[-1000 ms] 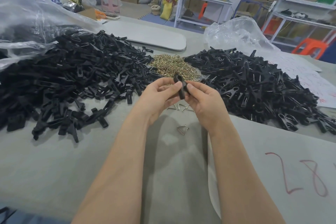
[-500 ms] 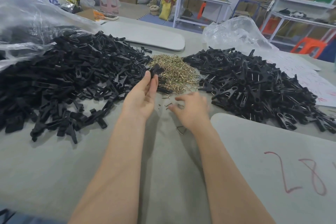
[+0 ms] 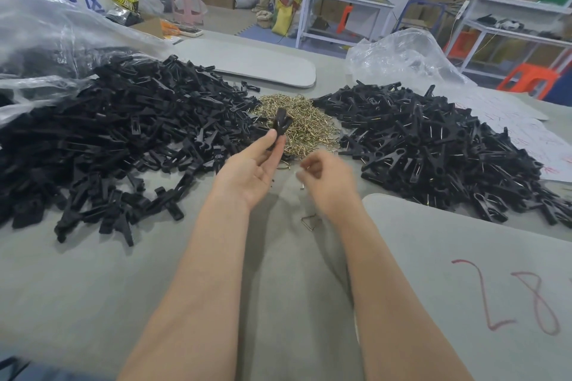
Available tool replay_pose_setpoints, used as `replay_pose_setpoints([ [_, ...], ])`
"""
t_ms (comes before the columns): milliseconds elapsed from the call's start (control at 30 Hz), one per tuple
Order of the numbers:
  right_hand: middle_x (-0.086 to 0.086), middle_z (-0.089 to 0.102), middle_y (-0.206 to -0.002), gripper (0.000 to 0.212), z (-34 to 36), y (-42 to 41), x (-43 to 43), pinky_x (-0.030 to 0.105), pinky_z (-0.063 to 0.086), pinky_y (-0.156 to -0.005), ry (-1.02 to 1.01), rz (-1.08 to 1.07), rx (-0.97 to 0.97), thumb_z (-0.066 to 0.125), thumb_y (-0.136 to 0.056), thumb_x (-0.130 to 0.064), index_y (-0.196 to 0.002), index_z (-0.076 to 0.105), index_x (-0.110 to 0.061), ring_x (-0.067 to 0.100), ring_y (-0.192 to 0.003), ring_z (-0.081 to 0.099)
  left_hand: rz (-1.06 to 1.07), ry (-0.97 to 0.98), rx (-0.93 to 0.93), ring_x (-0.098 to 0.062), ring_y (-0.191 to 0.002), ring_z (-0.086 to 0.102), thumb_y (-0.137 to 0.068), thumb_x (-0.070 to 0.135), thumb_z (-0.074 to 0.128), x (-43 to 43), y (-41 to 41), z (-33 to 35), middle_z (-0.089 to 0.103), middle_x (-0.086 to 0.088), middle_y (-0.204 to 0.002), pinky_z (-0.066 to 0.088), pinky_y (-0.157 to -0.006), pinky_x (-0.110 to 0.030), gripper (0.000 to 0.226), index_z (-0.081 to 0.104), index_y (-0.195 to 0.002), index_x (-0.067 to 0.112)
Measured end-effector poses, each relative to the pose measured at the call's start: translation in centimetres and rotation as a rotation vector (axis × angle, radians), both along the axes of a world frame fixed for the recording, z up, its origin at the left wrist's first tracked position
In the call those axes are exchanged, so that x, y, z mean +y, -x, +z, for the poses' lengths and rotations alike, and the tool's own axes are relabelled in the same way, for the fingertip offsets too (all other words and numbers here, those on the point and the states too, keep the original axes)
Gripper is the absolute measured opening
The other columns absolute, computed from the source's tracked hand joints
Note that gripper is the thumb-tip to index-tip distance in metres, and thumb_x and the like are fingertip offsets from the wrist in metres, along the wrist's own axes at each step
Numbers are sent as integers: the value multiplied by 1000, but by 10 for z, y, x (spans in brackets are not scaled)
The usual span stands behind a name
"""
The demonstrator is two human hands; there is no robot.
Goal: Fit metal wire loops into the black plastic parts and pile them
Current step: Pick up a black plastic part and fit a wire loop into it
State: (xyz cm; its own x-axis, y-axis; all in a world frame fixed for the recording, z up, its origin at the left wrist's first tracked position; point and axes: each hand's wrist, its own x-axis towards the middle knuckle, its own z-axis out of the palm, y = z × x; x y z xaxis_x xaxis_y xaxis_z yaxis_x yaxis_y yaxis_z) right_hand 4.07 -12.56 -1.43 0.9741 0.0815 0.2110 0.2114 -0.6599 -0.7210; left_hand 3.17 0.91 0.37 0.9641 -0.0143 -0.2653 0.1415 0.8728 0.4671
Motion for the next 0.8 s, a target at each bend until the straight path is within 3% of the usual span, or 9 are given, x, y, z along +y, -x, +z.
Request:
replay_pose_setpoints([
  [33,-2,60,-75,5,5,-1,-7,9,41,-62,-156,-46,-29,64,-87,-10,-93,63,-10,6,-65,58,17,-108,-39,-16,-84,69,-85,-4,61,-3,-1,-1,67,-15,-87,57,-75,-19,4,62,-89,-6],
  [133,6,64,-71,2,20,2,-30,15,51,-55,-690,-115,24,63,-88,-5,-89,66,-6,4,-51,61,55,-529,-191,-13,-80,70,-85,-3,62,-15,0,-3,70,-10,-86,55,-79,-17,11,62,-95,2],
  [200,5,64,-68,5,26,4,-38,15,51,-55,-865,-119,84,61,-90,-4,-90,66,-7,5,-51,61,46,-847,-293,-14,-89,67,-84,3,67,-21,1,-5,71,-7,-95,52,-84,-19,17,63,-98,11],
  [300,1,60,-62,10,28,3,-41,14,49,-53,-822,-100,75,58,-92,-4,-96,67,-5,3,-48,55,64,-1167,-410,-6,-86,59,-83,11,71,-25,3,-8,68,5,-96,44,-76,-8,22,66,-103,19],
  [433,0,60,-63,11,25,1,-43,14,47,-50,-654,-101,66,60,-90,-5,-101,63,-5,2,-46,54,92,-1457,-476,-6,-75,53,-82,14,72,-27,4,-10,61,18,-82,41,-70,-13,20,63,-94,27],
  [533,3,61,-67,4,23,1,-43,15,46,-49,-614,-80,103,63,-88,-5,-92,61,-5,2,-45,54,72,-1625,-495,-9,-79,54,-83,14,70,-28,5,-14,58,14,-83,45,-78,-18,20,62,-98,22],
  [700,-1,63,-63,10,23,1,-44,12,43,-49,-488,-101,24,68,-85,-10,-79,61,-14,-2,-46,51,73,-1725,-512,-17,-88,55,-82,11,69,-26,5,-15,58,4,-96,48,-86,-36,22,63,-102,19],
  [800,-1,65,-65,12,24,2,-46,21,45,-59,-358,-90,4,69,-83,-12,-76,61,-18,1,-52,53,95,-1745,-534,-16,-87,55,-82,9,70,-24,6,-14,57,4,-95,49,-86,-38,20,63,-98,18],
])
